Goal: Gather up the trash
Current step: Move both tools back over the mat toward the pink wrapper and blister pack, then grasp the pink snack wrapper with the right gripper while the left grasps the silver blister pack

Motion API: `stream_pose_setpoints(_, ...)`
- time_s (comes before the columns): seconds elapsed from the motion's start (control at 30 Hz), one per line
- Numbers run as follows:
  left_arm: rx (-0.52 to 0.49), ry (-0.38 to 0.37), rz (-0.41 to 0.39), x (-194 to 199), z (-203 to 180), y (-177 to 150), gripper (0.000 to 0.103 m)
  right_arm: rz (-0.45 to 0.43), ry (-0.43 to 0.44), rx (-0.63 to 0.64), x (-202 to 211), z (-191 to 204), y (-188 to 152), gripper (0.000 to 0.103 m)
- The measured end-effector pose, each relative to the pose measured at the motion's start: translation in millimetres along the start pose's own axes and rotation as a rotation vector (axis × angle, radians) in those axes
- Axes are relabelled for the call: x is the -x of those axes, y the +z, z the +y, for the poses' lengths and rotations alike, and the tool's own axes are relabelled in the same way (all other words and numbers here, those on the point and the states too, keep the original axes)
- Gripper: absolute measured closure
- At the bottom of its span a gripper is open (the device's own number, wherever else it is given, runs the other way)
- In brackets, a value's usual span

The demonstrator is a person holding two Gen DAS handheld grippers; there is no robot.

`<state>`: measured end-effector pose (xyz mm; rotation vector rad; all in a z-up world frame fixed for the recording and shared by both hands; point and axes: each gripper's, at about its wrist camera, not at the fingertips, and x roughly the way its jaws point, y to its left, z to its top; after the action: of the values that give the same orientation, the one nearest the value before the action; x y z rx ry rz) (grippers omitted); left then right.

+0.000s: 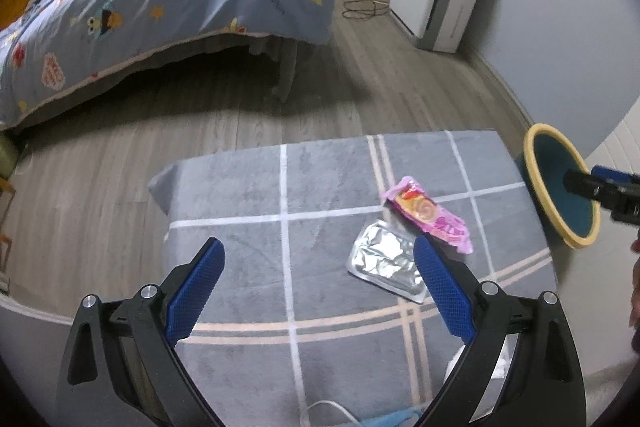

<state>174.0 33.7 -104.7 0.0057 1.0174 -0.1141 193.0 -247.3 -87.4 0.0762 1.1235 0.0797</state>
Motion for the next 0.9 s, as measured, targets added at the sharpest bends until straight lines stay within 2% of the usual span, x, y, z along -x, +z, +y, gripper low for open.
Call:
stream_pose_setpoints(0.2, -0.05, 0.066, 0.026, -16, 10, -3, 0.008, 0.074, 0.044, 0.001, -33, 9, -9, 0.006)
stream_pose_setpoints(0.27, -0.02, 0.051, 0.026, -16, 17, 0, 0.008, 0.102, 0.091, -0.027, -44, 10, -10, 0.006)
stream_pose_setpoints(0.37, 0.064, -0.002, 0.021, -15, 28, 4, 0.009, 0.126, 0.116, -0.036, -58, 17, -14, 0.006)
stream_pose_setpoints(0.5, 0.069, 0.03, 0.057, -22, 29, 4, 0.009, 0.154, 0.123, 0.008, -76, 31, -16, 0.006)
stream_pose_setpoints(0.63, 0.091, 0.016, 0.06, -22, 31, 4, 0.008, 0.16, 0.13, 0.076, -93, 43, -13, 0.007)
stream_pose_setpoints(0.7, 0.085, 0.021, 0.069, -24, 32, 5, 0.008, 0.171, 0.13, 0.099, -103, 48, -12, 0.012)
stream_pose_setpoints(0.77, 0.073, 0.033, 0.08, -28, 31, 5, 0.008, 0.192, 0.135, 0.107, -115, 51, -12, 0.024)
stream_pose_setpoints(0.9, 0.086, 0.021, 0.105, -37, 29, 6, 0.009, 0.209, 0.119, 0.143, -131, 53, -14, 0.034)
